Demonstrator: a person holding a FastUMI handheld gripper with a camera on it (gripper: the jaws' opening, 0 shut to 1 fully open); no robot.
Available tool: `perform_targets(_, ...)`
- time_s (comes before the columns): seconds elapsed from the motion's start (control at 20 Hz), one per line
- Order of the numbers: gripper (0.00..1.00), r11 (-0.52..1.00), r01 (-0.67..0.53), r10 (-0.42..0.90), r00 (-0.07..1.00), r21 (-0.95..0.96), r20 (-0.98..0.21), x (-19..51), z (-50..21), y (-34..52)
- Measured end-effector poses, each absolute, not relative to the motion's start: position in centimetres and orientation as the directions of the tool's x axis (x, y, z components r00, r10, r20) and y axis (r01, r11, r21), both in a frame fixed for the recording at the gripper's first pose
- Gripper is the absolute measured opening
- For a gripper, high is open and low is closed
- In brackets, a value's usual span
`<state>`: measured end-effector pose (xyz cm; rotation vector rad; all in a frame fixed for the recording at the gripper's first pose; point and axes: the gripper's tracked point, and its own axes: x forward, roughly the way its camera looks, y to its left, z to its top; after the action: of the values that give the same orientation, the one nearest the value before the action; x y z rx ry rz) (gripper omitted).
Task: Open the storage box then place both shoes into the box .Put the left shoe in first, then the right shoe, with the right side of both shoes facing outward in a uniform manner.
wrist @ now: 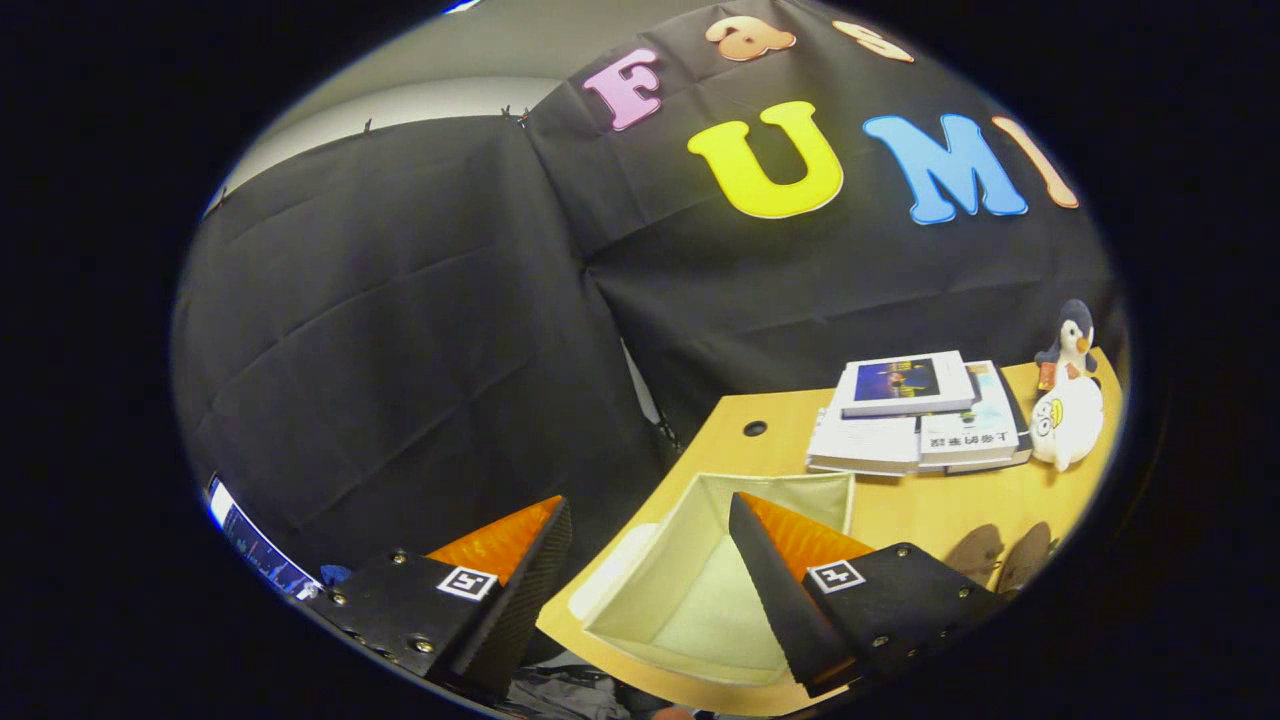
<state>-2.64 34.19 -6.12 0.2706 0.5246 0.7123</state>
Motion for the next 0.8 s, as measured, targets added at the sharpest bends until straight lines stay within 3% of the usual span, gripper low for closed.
perform_targets(0.35,0.97,0.853,-0.454,0.523,0.743,0.259,-0.417,0.6,-9.3,25.1)
perform_targets(0.8,0.97,0.941,-0.305,0.337,0.795,0.149,-0.504,2.4,-15.9,15.7)
